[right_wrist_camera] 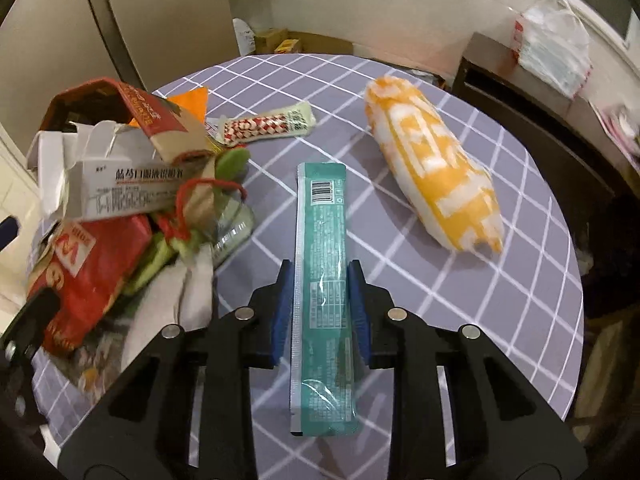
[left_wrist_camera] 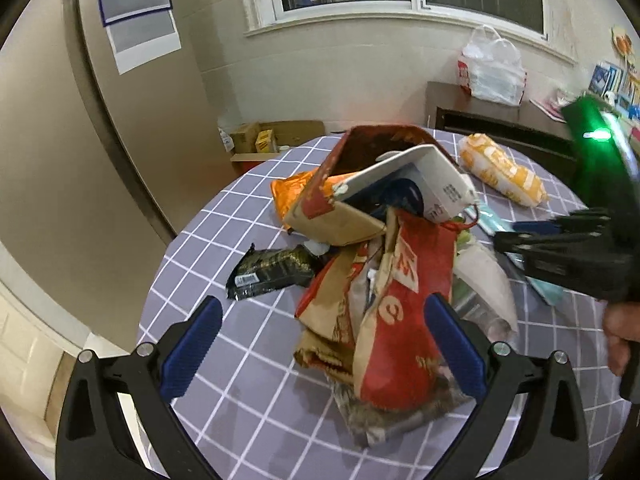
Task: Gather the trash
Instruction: 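Grasp the teal tube with the right tool while the left tool grasps a cardboard box, then carry both items to the blue wastebasket and open both tools to drop them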
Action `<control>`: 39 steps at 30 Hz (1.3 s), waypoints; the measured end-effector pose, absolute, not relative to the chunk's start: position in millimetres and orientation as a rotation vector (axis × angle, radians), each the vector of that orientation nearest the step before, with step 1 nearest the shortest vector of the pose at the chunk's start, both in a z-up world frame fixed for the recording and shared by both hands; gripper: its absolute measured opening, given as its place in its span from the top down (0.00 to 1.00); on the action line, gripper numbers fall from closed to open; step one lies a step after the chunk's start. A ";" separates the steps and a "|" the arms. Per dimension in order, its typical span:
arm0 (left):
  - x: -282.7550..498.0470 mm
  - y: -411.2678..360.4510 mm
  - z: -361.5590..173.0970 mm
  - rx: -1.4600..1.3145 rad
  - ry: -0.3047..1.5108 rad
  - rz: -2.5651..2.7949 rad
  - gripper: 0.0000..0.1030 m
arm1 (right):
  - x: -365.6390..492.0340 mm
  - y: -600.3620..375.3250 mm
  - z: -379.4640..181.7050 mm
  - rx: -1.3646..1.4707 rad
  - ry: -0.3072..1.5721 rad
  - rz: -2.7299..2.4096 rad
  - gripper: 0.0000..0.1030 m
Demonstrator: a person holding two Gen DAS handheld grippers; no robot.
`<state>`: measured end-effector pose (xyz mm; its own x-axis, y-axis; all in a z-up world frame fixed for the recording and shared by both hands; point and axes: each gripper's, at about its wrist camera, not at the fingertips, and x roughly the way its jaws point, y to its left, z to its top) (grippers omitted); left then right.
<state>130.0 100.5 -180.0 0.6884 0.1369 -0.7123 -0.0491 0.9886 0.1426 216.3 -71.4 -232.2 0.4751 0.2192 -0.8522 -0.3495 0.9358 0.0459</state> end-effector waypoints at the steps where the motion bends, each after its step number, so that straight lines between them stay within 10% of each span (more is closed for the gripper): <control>1: 133.2 101.2 -180.2 0.113 0.808 0.103 0.04 | 213.8 -76.9 -231.8 -0.126 1.021 0.344 0.74; 27: 196.4 110.1 -132.6 0.230 0.759 0.100 0.06 | 197.5 -104.9 -213.0 -0.053 0.991 0.322 0.74; 28: 199.1 113.1 -133.6 0.221 0.768 0.095 0.11 | 196.9 -104.6 -212.8 -0.052 0.990 0.324 0.74; 30: 204.4 118.9 -138.9 0.190 0.808 0.066 0.65 | 195.8 -104.4 -212.7 -0.052 0.988 0.327 0.74; 32: 210.9 125.2 -146.6 0.130 0.856 0.026 0.92 | 194.6 -106.7 -212.1 -0.048 0.985 0.331 0.74; 39: 188.6 127.9 -128.2 0.068 0.763 0.036 0.96 | 187.6 -126.0 -195.0 0.002 0.940 0.332 0.74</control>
<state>188.6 127.9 -128.2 0.7225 0.0571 -0.6890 -0.0075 0.9972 0.0748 187.6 -126.0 -195.0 0.5427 0.2804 -0.7917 -0.2789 0.9493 0.1451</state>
